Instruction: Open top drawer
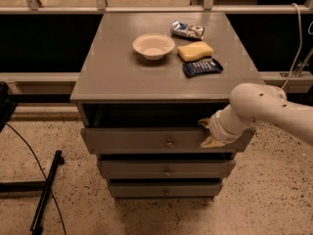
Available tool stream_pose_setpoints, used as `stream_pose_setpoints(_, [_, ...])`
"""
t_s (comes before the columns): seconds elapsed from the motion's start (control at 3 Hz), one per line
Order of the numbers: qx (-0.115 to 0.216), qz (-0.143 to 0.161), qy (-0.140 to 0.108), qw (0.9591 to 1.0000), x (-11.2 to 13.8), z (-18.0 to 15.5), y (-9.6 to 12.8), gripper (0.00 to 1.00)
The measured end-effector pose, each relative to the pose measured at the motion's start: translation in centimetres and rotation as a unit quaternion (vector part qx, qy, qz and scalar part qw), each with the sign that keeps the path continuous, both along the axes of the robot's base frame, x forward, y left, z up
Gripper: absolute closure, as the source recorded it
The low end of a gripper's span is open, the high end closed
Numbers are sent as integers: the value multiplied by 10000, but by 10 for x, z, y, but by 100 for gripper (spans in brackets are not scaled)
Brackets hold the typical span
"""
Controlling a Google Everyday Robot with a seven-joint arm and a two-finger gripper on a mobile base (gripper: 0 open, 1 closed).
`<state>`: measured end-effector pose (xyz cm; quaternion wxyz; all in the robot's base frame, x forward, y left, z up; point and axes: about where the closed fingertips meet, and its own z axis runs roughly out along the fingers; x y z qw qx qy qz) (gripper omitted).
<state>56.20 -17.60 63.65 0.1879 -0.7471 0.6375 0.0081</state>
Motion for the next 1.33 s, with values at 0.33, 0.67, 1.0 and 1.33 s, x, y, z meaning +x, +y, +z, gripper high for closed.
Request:
stream_pose_setpoints(0.33, [3,8,51,10000,-5,2,-1,88])
stream_pose_setpoints(0.67, [4,8,51,10000,-5,3,-1,95])
stream_pose_setpoints(1.0, [62,15,212,9998,-23,11,-1,80])
stream_pose_setpoints(1.33, [62,15,213,9998,-23,11,-1,58])
